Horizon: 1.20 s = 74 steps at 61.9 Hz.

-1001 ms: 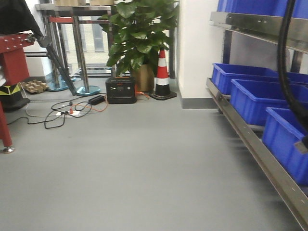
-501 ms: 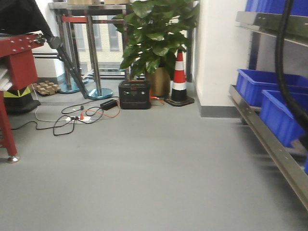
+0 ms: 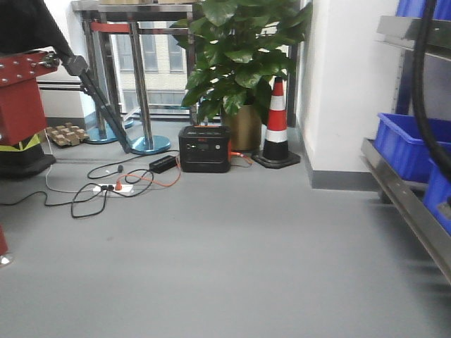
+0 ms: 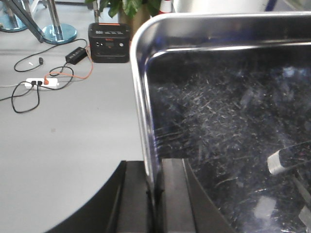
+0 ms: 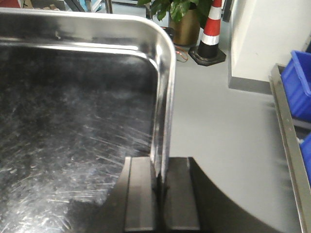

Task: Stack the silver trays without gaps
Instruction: 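Drive the base past the plant toward the second shelf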

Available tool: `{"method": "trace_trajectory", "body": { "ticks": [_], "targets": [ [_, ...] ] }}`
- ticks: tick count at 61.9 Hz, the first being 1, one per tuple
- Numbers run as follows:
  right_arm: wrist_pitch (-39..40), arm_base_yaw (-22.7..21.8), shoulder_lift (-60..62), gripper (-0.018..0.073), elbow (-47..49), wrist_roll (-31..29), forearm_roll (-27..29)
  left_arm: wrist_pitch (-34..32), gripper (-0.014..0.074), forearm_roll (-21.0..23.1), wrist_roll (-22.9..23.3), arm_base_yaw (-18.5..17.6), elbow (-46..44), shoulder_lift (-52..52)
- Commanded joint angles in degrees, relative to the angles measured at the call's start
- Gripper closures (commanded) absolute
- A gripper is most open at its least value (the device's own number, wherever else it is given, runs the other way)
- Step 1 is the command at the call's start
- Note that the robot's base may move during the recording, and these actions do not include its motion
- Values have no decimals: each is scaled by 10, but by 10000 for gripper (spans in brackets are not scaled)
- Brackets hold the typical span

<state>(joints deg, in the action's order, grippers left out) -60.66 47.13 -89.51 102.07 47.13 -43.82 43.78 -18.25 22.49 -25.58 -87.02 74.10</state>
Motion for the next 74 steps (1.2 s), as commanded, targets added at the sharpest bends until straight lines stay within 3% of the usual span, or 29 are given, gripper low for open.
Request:
{"method": "trace_trajectory", "body": {
  "ticks": [1,45,74],
  "targets": [
    [41,3,1,628,1,-10,-9,-32,613,14,-10,-8,-2,-5],
    [69,3,0,628,1,-10,-9,-32,613,5,-10,-8,-2,-5],
    [166,3,0,628,1,-10,-9,-33,613,5,-10,-8,-2,-5]
  ]
}}
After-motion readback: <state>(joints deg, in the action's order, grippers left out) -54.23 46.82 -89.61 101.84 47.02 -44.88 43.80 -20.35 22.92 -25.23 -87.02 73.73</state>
